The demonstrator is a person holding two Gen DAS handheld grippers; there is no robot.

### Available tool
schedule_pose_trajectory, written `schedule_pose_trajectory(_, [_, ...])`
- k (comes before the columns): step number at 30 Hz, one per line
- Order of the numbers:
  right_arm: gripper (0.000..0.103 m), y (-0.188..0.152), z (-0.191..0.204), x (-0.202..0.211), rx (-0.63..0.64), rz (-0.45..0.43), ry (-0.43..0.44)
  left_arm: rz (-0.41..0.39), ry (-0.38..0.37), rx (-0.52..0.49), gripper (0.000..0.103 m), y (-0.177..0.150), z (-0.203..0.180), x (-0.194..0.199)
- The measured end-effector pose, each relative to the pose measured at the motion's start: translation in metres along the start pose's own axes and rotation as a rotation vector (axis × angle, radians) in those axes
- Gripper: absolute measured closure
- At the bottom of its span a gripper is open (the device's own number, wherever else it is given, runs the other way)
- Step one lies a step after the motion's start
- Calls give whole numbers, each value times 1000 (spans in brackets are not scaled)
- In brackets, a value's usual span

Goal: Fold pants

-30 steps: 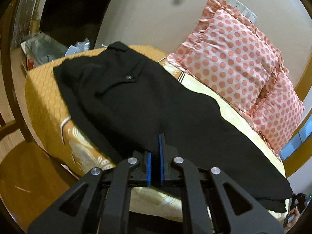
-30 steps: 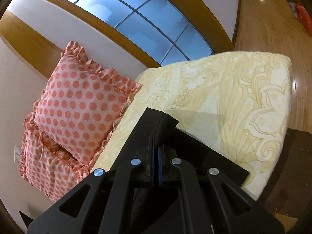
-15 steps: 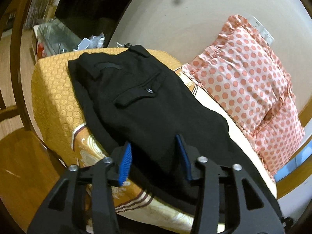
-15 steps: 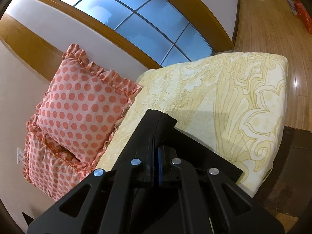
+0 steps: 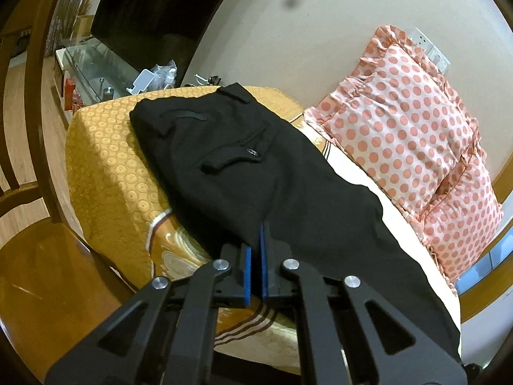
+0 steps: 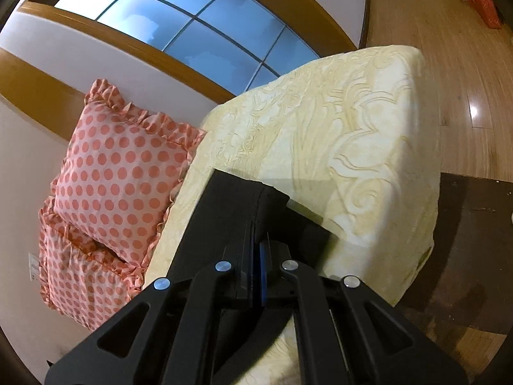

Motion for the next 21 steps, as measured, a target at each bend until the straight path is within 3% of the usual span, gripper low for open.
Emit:
schedule_pose_trajectory(3, [100, -4, -1, -2, 46, 3, -38, 1, 18, -31, 99, 1, 0, -4])
schedule_pose_trajectory(7, [100, -8, -10, -7, 16, 18, -40, 33, 28, -41, 99, -5, 6, -10])
schedule_pose_trajectory(10, [98, -8, -8, -3, 38, 29, -60, 43, 23, -39, 93, -7, 9, -8])
schedule_pose_trajectory(13, [92, -7, -6, 5, 59, 43, -83, -23, 59, -85, 72, -3, 7, 11])
schedule_pose_trajectory(14, [89, -6, -5, 9, 67, 31, -89, -53, 69, -96, 59, -1, 6, 18])
schedule_pose_trajectory(16, [43, 1, -4, 23, 94, -22, -125, -128, 85, -125, 45, 4, 1, 36])
schedule_pose_trajectory(17, [12, 4, -5, 28, 109, -58, -145, -152, 83, -142, 38, 7, -4, 41])
schedule_pose_trajectory(18, [12, 7, -5, 34, 119, -92, -154, -171, 79, -176, 34, 8, -13, 46])
schedule_pose_trajectory(21, [26, 14, -1, 40, 163, -139, -153, -193, 48, -287, 21, 5, -46, 45])
Point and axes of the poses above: each gripper's, at about its wrist camera, not at the fingertips, and x roughly against the way its jaws point, z to its left, y to its top, the point moved 4 cm from there along -x, roughly the way its jaws point, and after that the axes turned 1 degree about -z, right-handed, at the moved point
